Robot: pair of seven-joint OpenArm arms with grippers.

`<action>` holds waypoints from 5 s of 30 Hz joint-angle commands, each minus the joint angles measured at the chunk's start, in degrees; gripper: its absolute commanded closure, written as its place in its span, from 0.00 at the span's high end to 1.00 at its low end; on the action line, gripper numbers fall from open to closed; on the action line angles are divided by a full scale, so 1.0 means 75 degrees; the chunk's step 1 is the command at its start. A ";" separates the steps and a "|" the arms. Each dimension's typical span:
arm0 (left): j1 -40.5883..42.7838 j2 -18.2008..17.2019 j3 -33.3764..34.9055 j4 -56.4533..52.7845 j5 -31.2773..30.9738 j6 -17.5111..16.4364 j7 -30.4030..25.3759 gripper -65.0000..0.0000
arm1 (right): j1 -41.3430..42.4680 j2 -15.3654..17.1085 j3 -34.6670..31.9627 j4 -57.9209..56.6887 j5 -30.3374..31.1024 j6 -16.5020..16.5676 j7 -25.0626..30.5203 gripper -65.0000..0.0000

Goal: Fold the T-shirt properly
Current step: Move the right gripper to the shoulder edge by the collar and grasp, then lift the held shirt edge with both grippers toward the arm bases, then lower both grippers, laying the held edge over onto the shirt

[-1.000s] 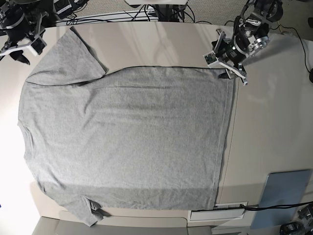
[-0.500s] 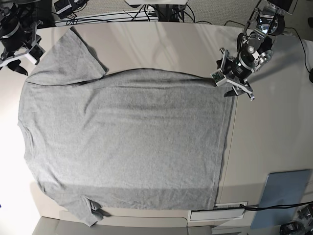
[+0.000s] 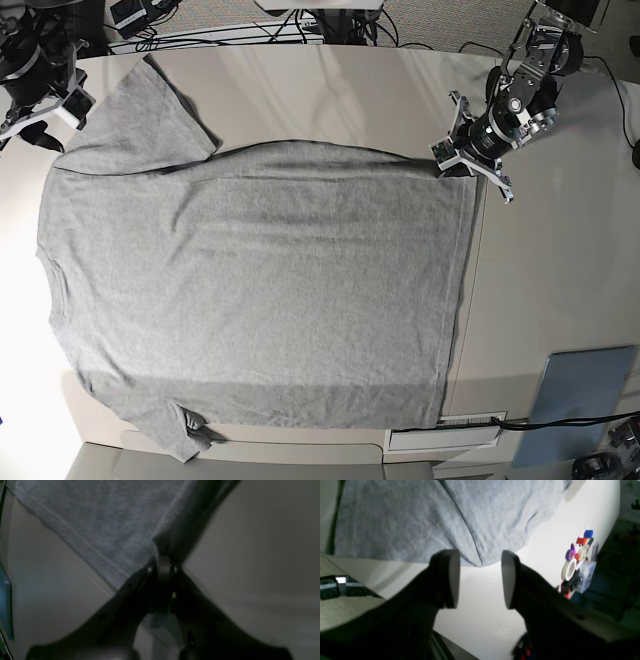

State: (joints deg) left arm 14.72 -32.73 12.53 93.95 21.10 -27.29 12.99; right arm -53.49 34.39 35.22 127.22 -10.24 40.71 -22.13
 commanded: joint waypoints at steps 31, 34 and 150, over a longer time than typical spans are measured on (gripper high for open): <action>0.0216 -0.0099 0.0061 -0.0341 0.0361 -0.0542 0.1125 0.00 | 0.2815 0.1635 -0.5170 -0.3678 -0.3238 -0.0603 0.0749 0.41; 0.0216 -0.0099 0.0061 -0.0341 0.0364 -0.0542 0.1125 0.00 | 0.3144 0.1635 -0.5505 -0.3727 -0.3209 -0.0600 0.0752 0.41; 0.0935 -0.0166 -0.0513 0.1900 -0.0149 0.1556 0.2731 0.00 | 0.5651 0.2463 -0.7790 -0.2906 -0.1696 -0.4380 -0.1597 0.00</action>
State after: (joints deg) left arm 22.02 -33.21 9.04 107.44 19.14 -16.45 33.43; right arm -11.77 51.55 -23.79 104.88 -22.41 8.97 -34.24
